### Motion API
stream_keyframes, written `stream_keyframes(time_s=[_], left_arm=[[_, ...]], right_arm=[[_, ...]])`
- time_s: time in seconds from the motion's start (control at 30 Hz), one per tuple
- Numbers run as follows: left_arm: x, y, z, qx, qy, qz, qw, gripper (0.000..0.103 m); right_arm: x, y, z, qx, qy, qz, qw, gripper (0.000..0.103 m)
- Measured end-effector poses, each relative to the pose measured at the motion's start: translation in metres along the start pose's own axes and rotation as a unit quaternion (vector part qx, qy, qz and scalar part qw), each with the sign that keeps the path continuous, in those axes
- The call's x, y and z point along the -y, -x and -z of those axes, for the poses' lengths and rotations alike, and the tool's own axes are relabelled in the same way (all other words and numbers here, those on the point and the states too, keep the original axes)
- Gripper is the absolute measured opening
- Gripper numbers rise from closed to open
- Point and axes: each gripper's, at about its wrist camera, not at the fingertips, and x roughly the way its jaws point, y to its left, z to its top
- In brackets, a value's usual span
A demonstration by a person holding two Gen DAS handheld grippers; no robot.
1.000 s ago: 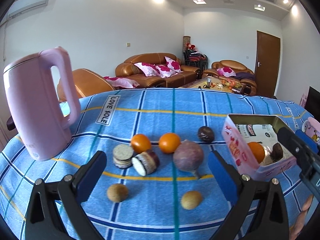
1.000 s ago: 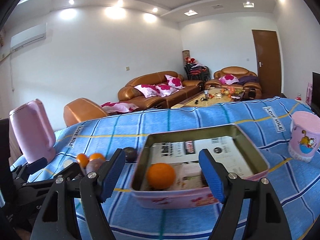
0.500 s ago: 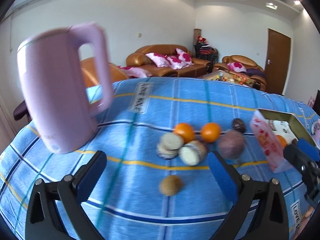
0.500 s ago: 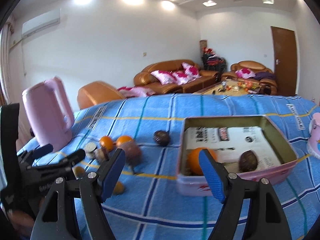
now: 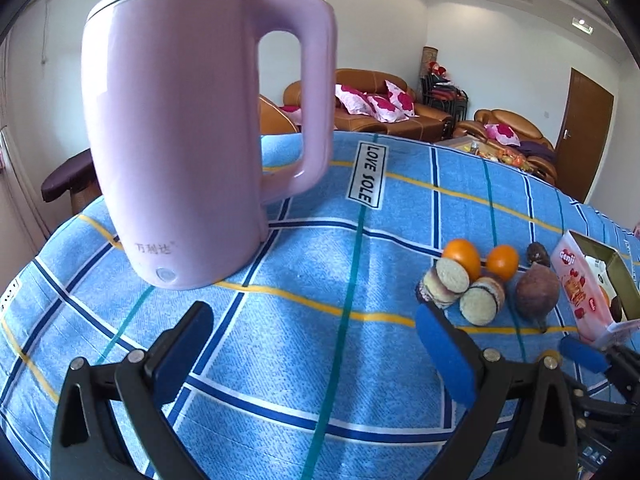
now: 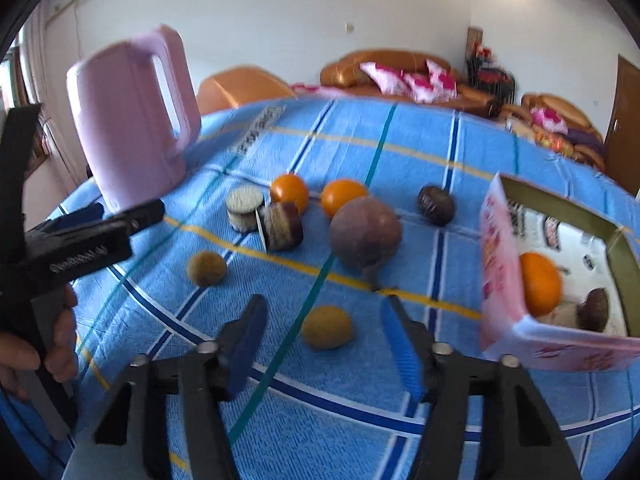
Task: Organize fruits
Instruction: 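Grasp a brown kiwi on the tablecloth with the right gripper, then grasp a second brown kiwi with the left gripper while the right holds its kiwi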
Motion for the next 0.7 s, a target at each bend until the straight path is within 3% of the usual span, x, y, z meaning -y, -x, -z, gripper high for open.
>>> stream_keyframes(time_s=[0.1,0.17,0.43,0.6,0.7], left_arm=[[0.008,0.003,0.002,0.002,-0.021,0.021,0.9996,0.103],[0.015,0.003,0.003,0.003,-0.036,0.035,0.9987,0.103],[0.049,0.007,0.009,-0.009,-0.107,0.086,0.9905,0.103],[0.062,0.001,0.012,-0.033,-0.134,0.080,0.9872,0.100],[0.068,-0.007,0.014,-0.056,-0.148,0.069,0.9850,0.088]], right_arm=[[0.004,-0.007,0.000,-0.017,-0.012,-0.007,1.000,0.050],[0.004,-0.010,-0.001,-0.023,-0.014,-0.010,1.000,0.040],[0.002,-0.011,-0.002,-0.022,-0.015,-0.011,1.000,0.030],[0.012,0.009,0.000,0.025,-0.039,0.002,0.999,0.030],[0.016,0.023,0.001,0.061,-0.049,0.020,0.997,0.030]])
